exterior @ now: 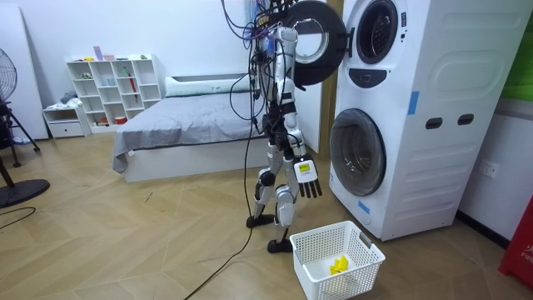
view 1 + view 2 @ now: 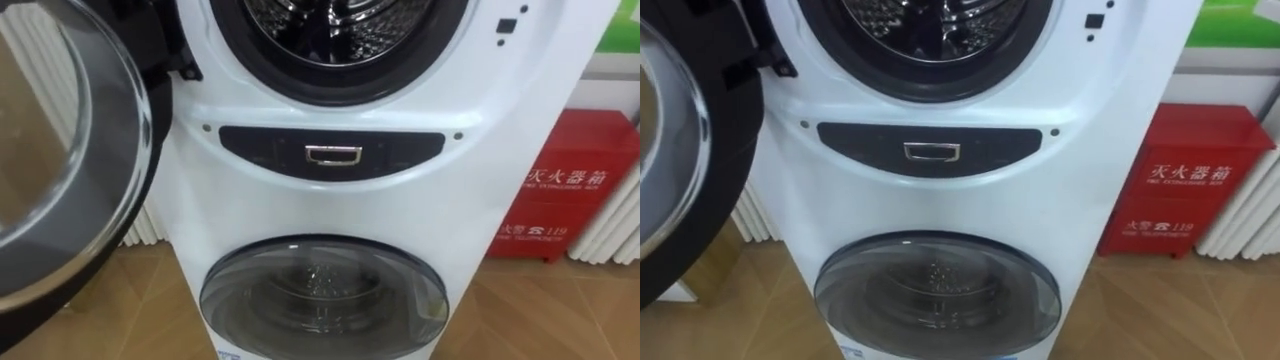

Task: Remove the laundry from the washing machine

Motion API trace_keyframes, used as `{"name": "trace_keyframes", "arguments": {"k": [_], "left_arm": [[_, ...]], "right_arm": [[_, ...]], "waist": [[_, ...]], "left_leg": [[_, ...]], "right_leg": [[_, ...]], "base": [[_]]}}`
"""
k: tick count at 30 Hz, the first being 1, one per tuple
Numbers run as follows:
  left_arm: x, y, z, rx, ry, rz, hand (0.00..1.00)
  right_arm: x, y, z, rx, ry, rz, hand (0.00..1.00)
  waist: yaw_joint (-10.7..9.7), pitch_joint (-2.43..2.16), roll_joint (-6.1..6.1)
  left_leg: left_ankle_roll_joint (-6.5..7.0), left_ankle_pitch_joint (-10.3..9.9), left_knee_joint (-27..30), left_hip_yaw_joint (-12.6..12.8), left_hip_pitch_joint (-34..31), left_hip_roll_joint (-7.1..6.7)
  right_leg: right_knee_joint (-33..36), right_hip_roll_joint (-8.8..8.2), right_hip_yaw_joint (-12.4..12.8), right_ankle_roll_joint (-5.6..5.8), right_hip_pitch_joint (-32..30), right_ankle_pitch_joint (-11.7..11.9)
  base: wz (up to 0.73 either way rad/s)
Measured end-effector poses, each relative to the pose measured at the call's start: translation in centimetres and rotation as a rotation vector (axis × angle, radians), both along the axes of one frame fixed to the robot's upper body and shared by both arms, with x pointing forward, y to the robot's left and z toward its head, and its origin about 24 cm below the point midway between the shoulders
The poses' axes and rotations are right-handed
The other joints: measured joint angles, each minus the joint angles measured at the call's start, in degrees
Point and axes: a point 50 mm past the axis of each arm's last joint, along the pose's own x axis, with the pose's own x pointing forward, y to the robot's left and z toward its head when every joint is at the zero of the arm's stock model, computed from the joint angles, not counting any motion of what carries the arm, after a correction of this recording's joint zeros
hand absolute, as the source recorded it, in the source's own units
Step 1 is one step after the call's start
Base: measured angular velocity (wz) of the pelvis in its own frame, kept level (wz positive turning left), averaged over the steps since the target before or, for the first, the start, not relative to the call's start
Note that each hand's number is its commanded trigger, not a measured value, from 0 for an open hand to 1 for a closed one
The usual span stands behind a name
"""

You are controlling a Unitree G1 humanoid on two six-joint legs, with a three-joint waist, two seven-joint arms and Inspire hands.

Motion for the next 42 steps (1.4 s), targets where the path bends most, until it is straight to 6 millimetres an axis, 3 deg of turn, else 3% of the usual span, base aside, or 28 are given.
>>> {"name": "trace_keyframes", "arguments": {"k": [5,11,20,25,27,29,30,33,34,35,36,40,41,42], "left_arm": [[-0.9,-0.3,1.3,0.077,0.003,0.012,0.0],[-0.2,-1.3,3.4,0.149,-0.036,-0.012,0.0],[0.3,-6.2,4.6,0.232,-0.049,-0.255,0.0],[0.1,-11.1,4.7,0.265,-0.036,-0.522,0.0],[-0.3,-12.6,4.5,0.26,-0.037,-0.571,0.0],[-0.1,-13.3,5.1,0.263,-0.064,-0.617,0.0],[0.1,-13.9,6.3,0.274,-0.122,-0.643,0.0],[1.0,-16.1,9.2,0.265,-0.344,-0.756,0.0],[1.2,-16.9,9.4,0.232,-0.392,-0.804,0.0],[1.2,-17.3,9.3,0.211,-0.402,-0.828,0.0],[1.3,-18.1,8.8,0.179,-0.4,-0.886,0.0],[1.6,-20.4,7.0,0.09,-0.362,-1.017,0.0],[1.6,-20.7,6.7,0.083,-0.348,-1.04,0.0],[1.7,-21.1,5.7,0.069,-0.3,-1.084,0.0]], "right_arm": [[-0.3,0.1,-0.1,0.006,0.014,-0.007,0.0],[0.1,0.5,-0.2,0.025,0.027,0.036,0.0],[1.2,1.4,-0.6,0.051,0.045,0.116,0.0],[1.9,1.9,-0.7,0.059,0.031,0.13,0.0],[2.2,2.0,-0.8,0.055,0.024,0.143,0.0],[3.0,2.2,-0.8,0.058,0.012,0.159,0.0],[3.8,2.3,-0.7,0.061,-0.005,0.182,0.0],[4.9,2.5,-0.6,0.061,-0.027,0.22,0.0],[4.9,2.5,-0.6,0.06,-0.03,0.217,0.0],[4.9,2.5,-0.6,0.061,-0.029,0.213,0.0],[4.8,2.5,-0.6,0.062,-0.031,0.209,0.0],[4.8,3.2,-0.8,0.082,-0.038,0.196,0.0],[4.8,3.3,-0.8,0.084,-0.04,0.19,0.0],[4.9,3.5,-0.9,0.088,-0.044,0.191,0.0]], "waist": [[-0.02,0.29,-0.45],[0.0,1.09,-1.71],[1.16,1.17,-1.99],[1.06,1.2,-2.29],[0.97,1.24,-2.37],[-0.31,1.34,-2.58],[-1.59,1.31,-2.74],[-3.88,1.01,-2.83],[-4.35,0.55,-2.52],[-4.38,0.52,-2.91],[-4.58,0.16,-2.75],[-5.3,-0.1,-3.93],[-5.26,0.29,-4.76],[-5.21,0.2,-4.62]], "left_leg": [[0.0,0.0,0.24,-0.68,-0.08,-0.02],[-0.01,0.01,1.87,-3.26,-2.29,-0.39],[0.21,0.15,3.21,-7.59,-4.75,-0.96],[0.42,0.5,3.7,-9.15,-6.01,-1.48],[0.35,0.72,3.71,-9.03,-6.03,-1.69],[0.22,1.07,3.57,-9.03,-6.22,-1.92],[0.09,1.33,3.36,-8.74,-6.18,-2.04],[0.08,2.15,1.34,-7.04,-4.9,-2.04],[0.13,2.25,0.53,-6.07,-4.21,-1.97],[0.14,2.26,0.24,-5.58,-3.89,-1.92],[0.17,2.29,0.04,-4.67,-3.18,-1.82],[0.18,2.29,-0.03,-1.54,-1.87,-1.77],[0.18,2.29,-0.04,-1.13,-1.78,-1.77],[0.18,2.28,-0.05,-1.04,-1.56,-1.78]], "right_leg": [[0.06,-0.11,-0.38,0.0,0.19,0.0],[0.0,-0.77,-2.71,-0.01,-0.14,0.01],[-0.81,-1.31,-2.88,0.15,-0.02,0.41],[-0.85,-1.87,-3.56,0.53,-0.09,0.65],[-0.89,-2.05,-3.52,0.54,-0.16,0.64],[-0.96,-2.23,-3.49,0.73,-0.24,0.52],[-0.96,-2.25,-2.99,0.9,-0.39,0.38],[-0.72,-2.13,-1.14,0.88,-0.93,0.34],[-0.63,-1.96,-0.04,0.86,-1.04,0.36],[-0.55,-1.93,0.16,0.87,-1.04,0.36],[-0.35,-1.94,0.32,0.85,-0.98,0.32],[0.27,-1.88,1.49,0.88,-0.96,-0.29],[0.25,-1.88,1.68,0.89,-0.99,-0.29],[0.16,-1.89,1.88,0.89,-0.98,-0.29]], "base": [[0.08],[0.25],[0.27],[0.16],[-0.02],[-0.07],[-0.19],[-0.32],[-0.43],[-0.42],[-0.37],[-0.23],[-0.13],[-0.11]]}}
